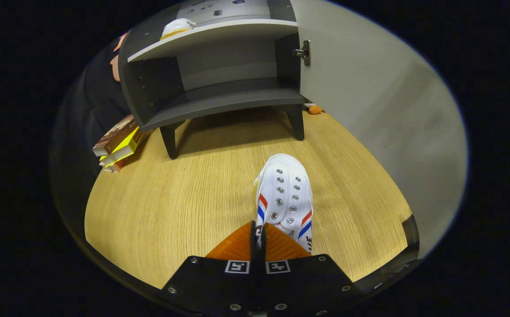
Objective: Open the shoe cabinet door, grab the shoes and put them into the shoe cabinet, then close the shoe cabinet door.
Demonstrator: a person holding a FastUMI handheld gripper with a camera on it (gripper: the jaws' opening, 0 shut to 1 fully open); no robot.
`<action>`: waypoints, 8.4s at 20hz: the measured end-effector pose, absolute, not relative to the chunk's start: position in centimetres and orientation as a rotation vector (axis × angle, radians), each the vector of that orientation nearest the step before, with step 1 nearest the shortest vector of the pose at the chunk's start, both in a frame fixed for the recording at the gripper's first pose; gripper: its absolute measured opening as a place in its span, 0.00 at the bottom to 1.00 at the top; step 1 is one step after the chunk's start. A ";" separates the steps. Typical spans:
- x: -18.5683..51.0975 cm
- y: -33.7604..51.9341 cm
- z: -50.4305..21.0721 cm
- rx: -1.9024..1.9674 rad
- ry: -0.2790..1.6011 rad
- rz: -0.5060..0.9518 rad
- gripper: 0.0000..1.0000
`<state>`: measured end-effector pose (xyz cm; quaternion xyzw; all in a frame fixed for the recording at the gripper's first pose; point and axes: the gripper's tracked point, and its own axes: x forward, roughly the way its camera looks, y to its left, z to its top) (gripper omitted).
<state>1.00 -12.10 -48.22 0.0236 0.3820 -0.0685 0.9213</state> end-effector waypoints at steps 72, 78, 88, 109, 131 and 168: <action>2.9 -9.9 -0.7 -0.182 0.188 -0.075 0.95; -6.2 -13.2 0.1 -0.154 0.149 -0.185 0.95; -13.9 -26.6 -0.1 -0.092 0.118 -0.480 0.95; -15.0 -33.0 1.5 -0.060 0.093 -0.536 0.97; -5.3 -9.7 -0.2 -0.016 0.104 -0.033 0.88; 13.9 3.9 1.4 0.009 0.134 0.111 0.91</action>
